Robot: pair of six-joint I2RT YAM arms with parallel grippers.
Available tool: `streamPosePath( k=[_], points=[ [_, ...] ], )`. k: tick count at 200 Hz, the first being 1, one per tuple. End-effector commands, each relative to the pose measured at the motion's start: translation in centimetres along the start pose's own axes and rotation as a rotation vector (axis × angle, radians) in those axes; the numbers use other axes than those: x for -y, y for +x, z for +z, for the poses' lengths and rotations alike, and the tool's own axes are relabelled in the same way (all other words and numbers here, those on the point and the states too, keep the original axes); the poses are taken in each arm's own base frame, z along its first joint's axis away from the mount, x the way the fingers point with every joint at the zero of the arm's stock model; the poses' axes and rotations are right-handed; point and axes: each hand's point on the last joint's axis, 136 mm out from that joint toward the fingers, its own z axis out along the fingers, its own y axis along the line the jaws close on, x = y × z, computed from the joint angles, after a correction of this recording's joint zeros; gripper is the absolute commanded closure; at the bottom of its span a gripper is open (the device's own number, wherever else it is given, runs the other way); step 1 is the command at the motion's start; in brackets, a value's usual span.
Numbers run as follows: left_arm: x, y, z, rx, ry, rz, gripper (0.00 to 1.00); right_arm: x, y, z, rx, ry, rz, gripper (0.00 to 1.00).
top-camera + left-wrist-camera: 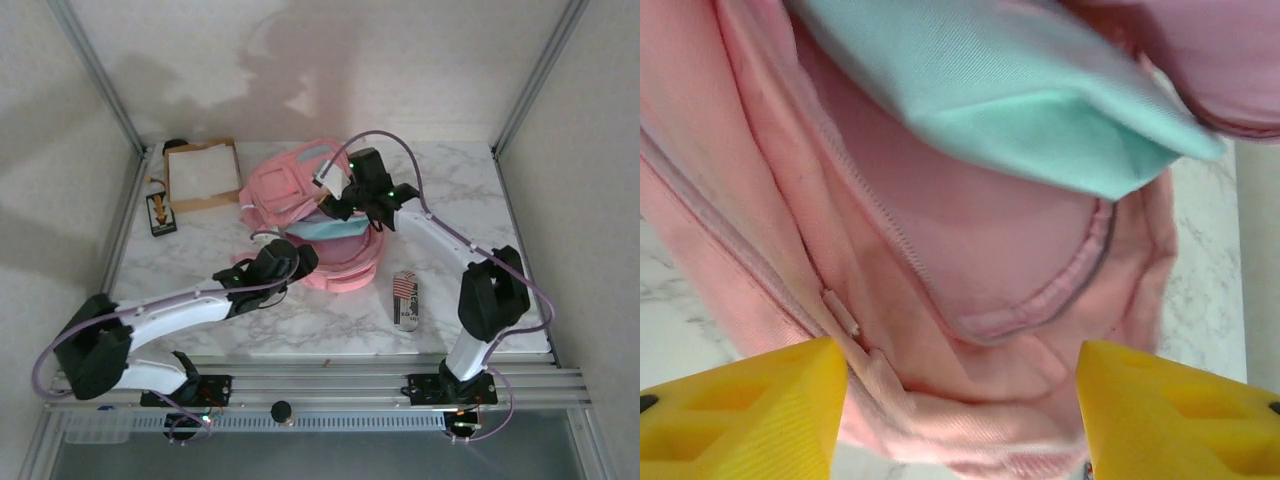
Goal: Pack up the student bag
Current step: Rotate the student bag at the top-center of the table, then open the student bag at the top-center of the table.
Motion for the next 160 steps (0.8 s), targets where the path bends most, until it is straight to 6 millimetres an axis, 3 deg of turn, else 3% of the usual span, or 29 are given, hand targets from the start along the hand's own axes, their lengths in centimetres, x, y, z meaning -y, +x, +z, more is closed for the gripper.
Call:
streamPosePath(
  k=[1, 27, 53, 72, 101, 137, 160],
  points=[
    [1.3, -3.6, -4.2, 0.064, -0.009, 0.203, 0.39, 0.7, -0.5, -1.9, 0.041, 0.047, 0.061, 0.54],
    [3.4, -5.8, -6.0, 0.069, -0.011, 0.488, 0.33, -0.1, 0.4, -3.1, 0.042, 0.039, 0.125, 0.48],
    [4.2, -7.1, -4.1, 0.069, -0.111, 0.76, 0.19, -0.9, 0.5, -5.3, 0.084, 0.022, 0.257, 0.44],
    [5.1, -6.0, -2.3, 0.016, -0.081, 0.942, 0.14, -1.7, 2.2, -6.5, 0.075, 0.021, 0.364, 0.43],
    [6.1, -4.3, -1.6, 0.005, 0.037, 1.118, 0.08, -1.1, 5.1, -8.6, 0.071, 0.064, 0.572, 0.37],
    [5.8, 0.4, 0.7, -0.15, 0.096, 1.318, 0.09, -0.3, 5.6, -11.4, 0.148, 0.071, 0.815, 0.25],
    [4.4, 0.0, 2.9, -0.12, -0.022, 1.388, 0.08, 0.1, 6.1, -12.0, 0.147, 0.079, 0.889, 0.25]
  ],
)
